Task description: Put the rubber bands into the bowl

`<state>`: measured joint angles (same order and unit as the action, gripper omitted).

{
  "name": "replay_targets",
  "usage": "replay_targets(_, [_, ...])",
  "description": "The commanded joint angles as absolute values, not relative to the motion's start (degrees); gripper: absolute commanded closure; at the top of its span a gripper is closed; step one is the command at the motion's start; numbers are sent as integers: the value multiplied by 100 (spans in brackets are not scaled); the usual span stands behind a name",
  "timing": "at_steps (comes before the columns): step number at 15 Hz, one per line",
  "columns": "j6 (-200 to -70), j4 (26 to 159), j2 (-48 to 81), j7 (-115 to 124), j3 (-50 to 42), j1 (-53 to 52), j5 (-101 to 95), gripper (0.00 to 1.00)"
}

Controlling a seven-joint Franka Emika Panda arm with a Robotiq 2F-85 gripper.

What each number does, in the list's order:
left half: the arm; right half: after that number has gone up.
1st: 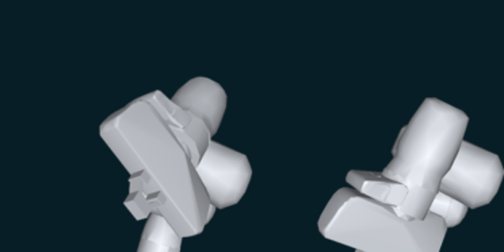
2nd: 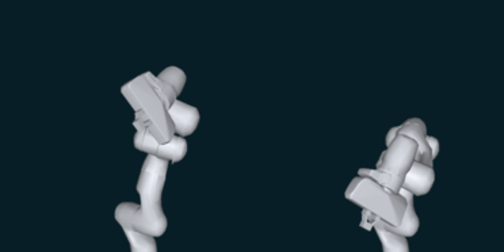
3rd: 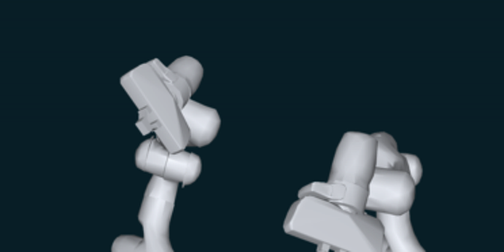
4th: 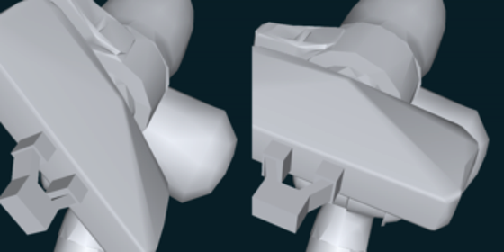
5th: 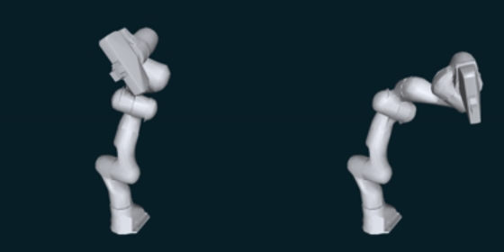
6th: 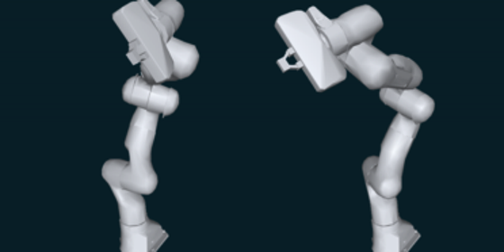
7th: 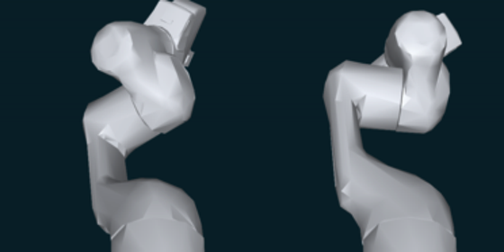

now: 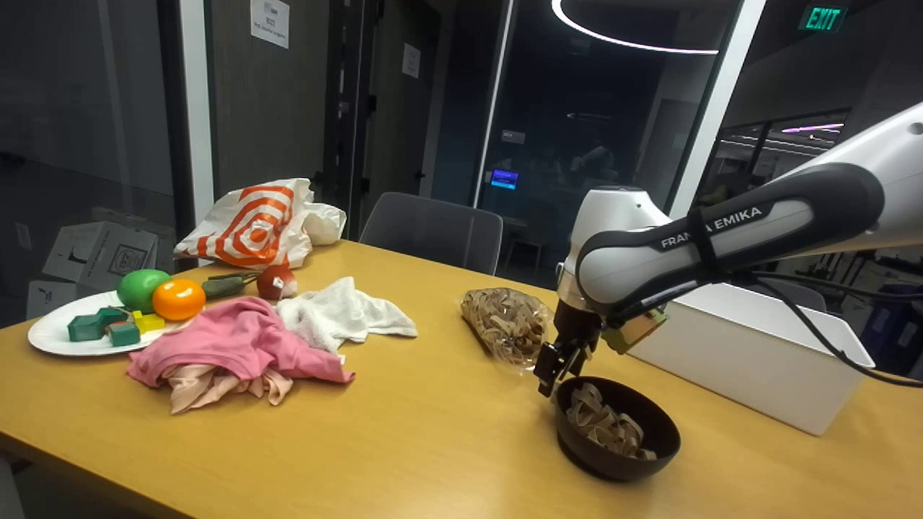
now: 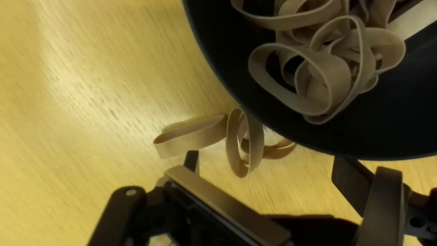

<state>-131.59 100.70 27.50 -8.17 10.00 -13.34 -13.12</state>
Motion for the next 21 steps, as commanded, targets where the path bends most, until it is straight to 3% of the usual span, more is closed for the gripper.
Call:
replay_targets(1, [-13301,9938,2898,-911,1024,-1347,-1221,0])
replay_targets(18, [-13144,9992,2999,-728,810,-1388,-1373,0])
replay_targets(19, [-13158,9987,3009,-726,807,-1389,-1373,10])
replay_targets(20, [-13188,9994,3000,-744,818,-1386,-1369,27])
replay_targets(21, [-13204,9991,2993,-744,830,-1393,-1366,33])
